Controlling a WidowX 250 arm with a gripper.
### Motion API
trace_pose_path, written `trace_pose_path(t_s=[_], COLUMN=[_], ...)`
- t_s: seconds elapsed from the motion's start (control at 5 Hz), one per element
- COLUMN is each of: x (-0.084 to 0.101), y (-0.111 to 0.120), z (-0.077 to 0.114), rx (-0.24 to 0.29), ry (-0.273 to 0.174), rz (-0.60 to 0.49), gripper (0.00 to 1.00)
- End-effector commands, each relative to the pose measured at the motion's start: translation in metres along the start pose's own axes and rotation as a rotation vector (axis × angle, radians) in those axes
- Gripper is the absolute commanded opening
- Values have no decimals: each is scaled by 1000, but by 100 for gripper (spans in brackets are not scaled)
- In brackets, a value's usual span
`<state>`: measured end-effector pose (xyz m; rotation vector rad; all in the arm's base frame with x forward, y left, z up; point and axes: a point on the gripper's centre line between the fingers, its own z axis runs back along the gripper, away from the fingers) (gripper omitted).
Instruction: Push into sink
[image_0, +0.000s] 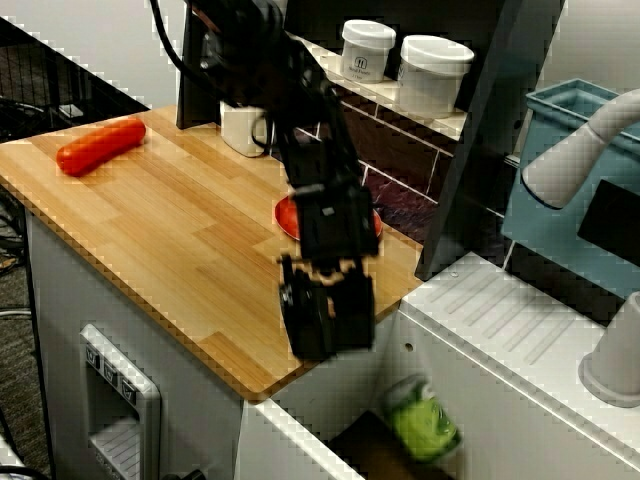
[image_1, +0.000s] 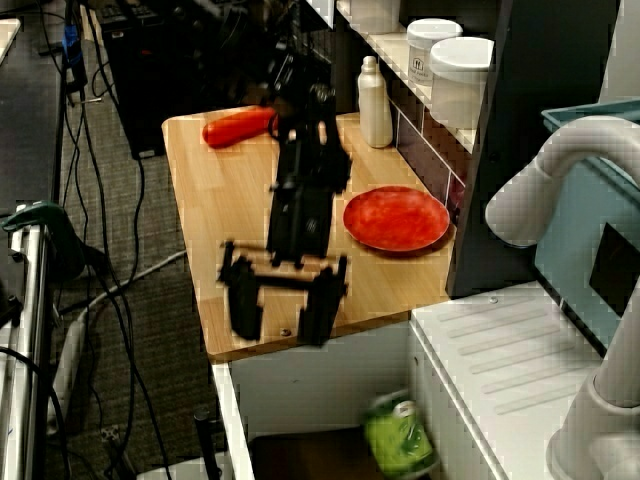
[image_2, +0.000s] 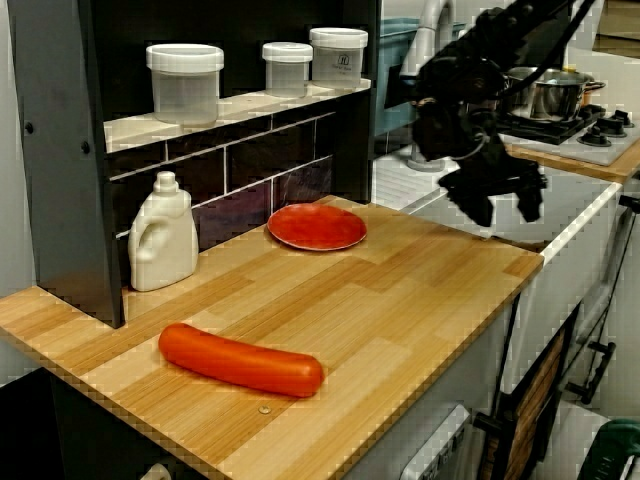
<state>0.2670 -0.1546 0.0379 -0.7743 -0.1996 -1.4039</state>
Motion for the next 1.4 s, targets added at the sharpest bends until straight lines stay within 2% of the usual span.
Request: trace_pose_path(t_s=[0.0, 0.4, 0.6, 1.2], x=[-6, -35, -39, -39], y=[-41, -50, -51, -51], z=[-17, -17, -20, -20], rx=[10, 47, 70, 70], ry=[5, -26, -46, -46], rz=[-79, 7, 59, 59], gripper=[100, 100, 100, 100])
